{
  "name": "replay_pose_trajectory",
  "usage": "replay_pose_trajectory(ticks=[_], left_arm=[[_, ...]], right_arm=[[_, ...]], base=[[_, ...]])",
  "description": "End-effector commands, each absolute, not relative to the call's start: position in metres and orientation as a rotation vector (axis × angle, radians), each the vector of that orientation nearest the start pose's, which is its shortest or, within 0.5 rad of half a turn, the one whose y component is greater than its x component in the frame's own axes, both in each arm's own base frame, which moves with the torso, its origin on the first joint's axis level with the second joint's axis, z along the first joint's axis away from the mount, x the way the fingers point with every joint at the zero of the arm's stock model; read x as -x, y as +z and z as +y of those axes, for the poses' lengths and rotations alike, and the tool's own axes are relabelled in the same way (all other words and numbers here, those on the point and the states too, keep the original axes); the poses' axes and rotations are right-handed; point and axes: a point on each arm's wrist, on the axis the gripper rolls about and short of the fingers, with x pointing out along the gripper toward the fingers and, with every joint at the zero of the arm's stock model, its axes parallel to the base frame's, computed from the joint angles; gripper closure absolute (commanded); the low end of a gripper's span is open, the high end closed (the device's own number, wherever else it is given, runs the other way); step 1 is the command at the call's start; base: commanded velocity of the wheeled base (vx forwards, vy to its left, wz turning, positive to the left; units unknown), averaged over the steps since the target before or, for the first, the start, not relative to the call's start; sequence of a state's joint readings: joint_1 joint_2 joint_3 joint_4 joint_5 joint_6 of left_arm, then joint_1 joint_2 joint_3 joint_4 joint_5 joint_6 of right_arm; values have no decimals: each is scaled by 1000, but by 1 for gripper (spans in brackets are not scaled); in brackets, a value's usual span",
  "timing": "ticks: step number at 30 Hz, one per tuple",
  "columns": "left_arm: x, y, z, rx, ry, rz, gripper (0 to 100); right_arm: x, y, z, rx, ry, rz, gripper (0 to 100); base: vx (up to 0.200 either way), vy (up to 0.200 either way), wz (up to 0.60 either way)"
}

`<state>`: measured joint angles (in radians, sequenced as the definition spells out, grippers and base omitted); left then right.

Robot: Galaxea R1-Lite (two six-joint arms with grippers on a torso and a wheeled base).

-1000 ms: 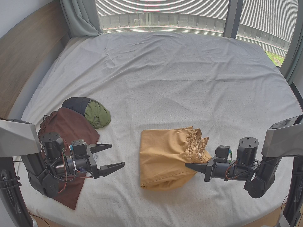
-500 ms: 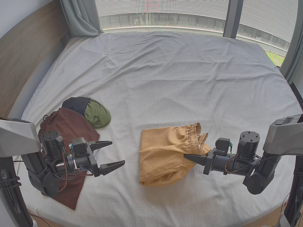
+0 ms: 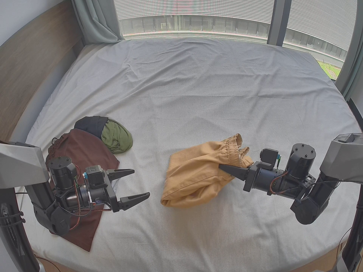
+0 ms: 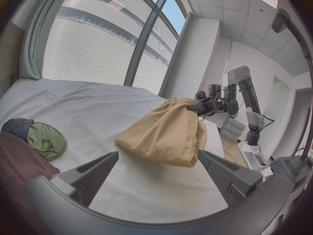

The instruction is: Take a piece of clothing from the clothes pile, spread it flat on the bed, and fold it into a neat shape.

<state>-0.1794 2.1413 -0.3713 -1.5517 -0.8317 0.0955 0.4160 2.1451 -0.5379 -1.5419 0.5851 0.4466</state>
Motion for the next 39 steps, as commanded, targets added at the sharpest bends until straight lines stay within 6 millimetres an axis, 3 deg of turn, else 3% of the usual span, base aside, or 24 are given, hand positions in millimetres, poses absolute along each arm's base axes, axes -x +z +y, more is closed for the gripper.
replay_pose_trajectory(ticks=[1, 20, 29, 35, 39], left_arm=[[-286, 47, -69, -17, -1016, 162, 0], [-285, 46, -69, -16, -1017, 167, 0], [-286, 47, -69, -16, -1016, 165, 0], [-286, 46, -69, -14, -1016, 169, 0], [-285, 45, -69, -13, -1016, 173, 0]], right_arm=[[-306, 83, 150, -421, 987, 220, 100], [-345, 111, 153, -466, 1036, 84, 100], [-376, 101, 163, -464, 1055, 50, 100], [-408, 96, 172, -499, 1065, 11, 100], [-427, 77, 172, -508, 1049, 31, 100]], base=[[0, 0, 0], [0, 0, 0], [0, 0, 0], [0, 0, 0], [0, 0, 0]])
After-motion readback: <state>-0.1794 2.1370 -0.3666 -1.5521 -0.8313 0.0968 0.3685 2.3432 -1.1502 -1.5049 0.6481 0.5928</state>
